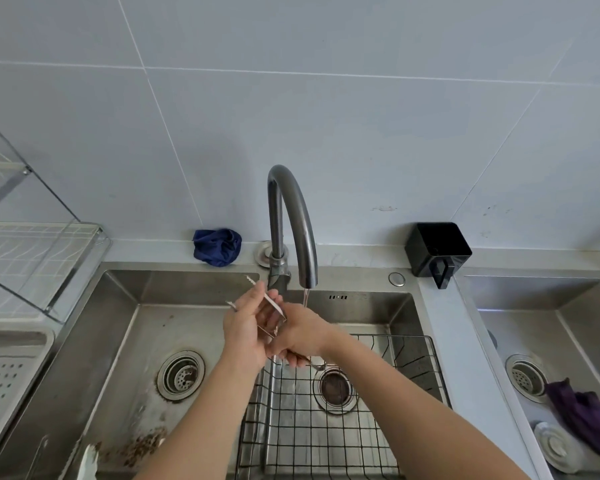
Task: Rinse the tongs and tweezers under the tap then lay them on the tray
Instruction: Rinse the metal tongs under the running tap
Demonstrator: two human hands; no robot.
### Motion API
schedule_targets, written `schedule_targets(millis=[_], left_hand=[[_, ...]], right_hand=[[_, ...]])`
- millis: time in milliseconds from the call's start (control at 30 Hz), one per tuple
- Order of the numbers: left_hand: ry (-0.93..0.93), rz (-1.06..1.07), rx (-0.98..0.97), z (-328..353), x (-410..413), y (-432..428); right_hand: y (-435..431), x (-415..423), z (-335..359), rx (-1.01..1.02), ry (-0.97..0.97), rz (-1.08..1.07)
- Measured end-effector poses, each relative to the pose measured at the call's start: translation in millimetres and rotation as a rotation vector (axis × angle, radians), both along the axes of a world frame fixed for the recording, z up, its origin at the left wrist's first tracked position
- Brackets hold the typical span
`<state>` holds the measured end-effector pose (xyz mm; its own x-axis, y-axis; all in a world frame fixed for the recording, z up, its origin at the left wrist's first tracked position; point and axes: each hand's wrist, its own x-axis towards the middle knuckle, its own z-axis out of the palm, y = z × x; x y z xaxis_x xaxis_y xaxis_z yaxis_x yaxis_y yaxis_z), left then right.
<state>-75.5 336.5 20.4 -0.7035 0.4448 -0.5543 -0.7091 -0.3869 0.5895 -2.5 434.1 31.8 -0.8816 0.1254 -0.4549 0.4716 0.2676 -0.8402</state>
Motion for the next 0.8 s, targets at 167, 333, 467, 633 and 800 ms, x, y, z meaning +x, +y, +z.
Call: schedule_targets(millis=[167,333,467,633,800], left_hand=[[0.143,0.187,-0.339,5,-1,24],[0.013,-0.062,-0.013,0,-7,13],[-0.062,-0.204,0.122,-5,-4,12],[-0.055,-0.032,-0.052,-11,5,19],[-0.056,0.057,0.087,4,-22,-4]], right_hand=[[-21,7,-15,0.838,0.129,0.077],[-4,25,-1,-0.230,0.021,-0.072],[16,31,-1,-0.407,-0.053,-0.099],[12,0,0,0.883,0.059,0.136],[9,-11,4,0.497,-0.003,0.163]])
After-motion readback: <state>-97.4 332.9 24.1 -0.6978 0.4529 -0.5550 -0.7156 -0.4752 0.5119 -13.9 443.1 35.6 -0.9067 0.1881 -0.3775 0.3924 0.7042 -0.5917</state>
